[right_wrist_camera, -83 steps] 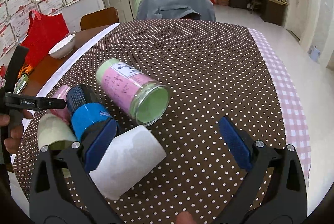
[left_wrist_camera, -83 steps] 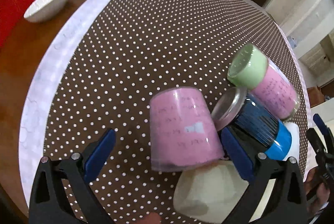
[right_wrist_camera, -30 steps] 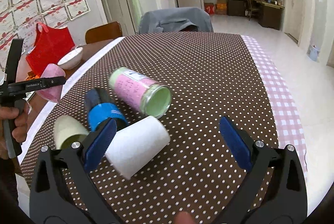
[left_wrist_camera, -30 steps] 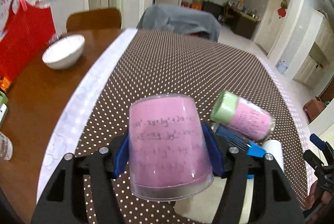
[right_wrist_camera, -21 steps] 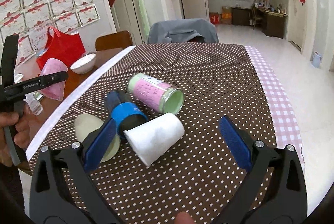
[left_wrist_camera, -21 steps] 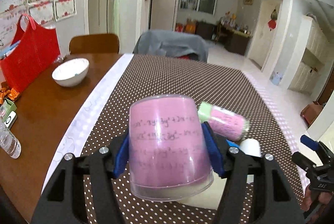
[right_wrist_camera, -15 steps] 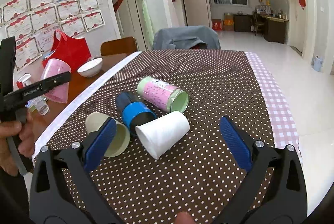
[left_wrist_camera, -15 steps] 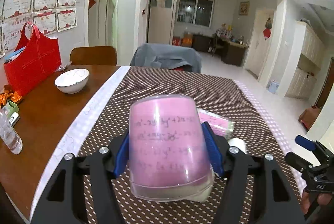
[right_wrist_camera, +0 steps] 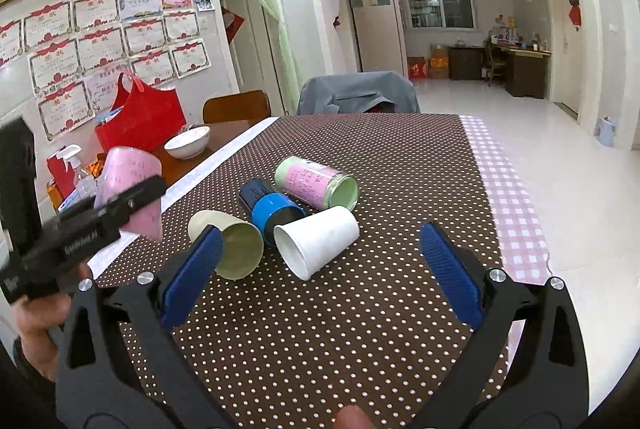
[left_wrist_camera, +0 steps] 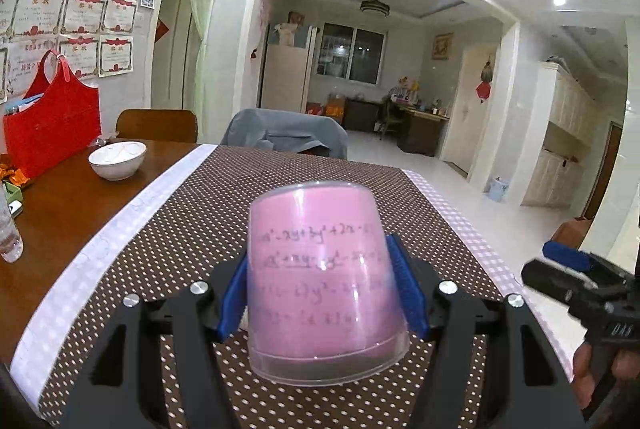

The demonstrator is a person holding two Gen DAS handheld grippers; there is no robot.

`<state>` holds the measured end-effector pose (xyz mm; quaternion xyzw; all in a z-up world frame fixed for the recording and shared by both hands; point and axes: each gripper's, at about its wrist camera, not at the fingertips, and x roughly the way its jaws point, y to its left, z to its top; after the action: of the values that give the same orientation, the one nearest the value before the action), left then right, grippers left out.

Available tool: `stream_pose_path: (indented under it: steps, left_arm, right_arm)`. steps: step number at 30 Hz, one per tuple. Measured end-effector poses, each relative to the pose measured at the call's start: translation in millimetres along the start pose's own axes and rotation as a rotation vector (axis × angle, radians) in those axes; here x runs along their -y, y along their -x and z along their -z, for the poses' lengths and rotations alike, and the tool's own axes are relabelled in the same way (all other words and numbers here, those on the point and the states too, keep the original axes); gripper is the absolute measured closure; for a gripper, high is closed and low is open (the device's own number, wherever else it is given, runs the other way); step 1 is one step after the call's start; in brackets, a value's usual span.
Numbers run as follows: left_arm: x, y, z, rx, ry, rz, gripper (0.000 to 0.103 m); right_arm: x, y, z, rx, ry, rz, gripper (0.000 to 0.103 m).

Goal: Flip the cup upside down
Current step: 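Lift the pink cup with the left tool away from the other cups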

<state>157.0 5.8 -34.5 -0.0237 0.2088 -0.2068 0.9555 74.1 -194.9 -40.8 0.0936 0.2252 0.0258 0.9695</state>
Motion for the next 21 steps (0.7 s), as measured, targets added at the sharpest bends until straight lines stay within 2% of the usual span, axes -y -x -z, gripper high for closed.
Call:
stream_pose_path:
  steps: [4, 11, 21]
  left_arm:
    - [16.7, -5.3, 19.8, -0.001, -0.012, 0.035, 0.04]
    - [44.6, -22.8, 49.4, 0.0, -0.094, 0.044, 0.04]
    - [42.7, -59.2, 69.5, -0.088, -0.119, 0.06, 0.04]
  right_arm:
    - [7.9, 5.3, 4.5, 0.004, -0.019, 0.01, 0.006]
    - [19.2, 6.6, 8.6, -0.003, -0.04, 0.023, 0.006]
    - [22.0, 5.3, 10.4, -0.012, -0.045, 0.031, 0.006]
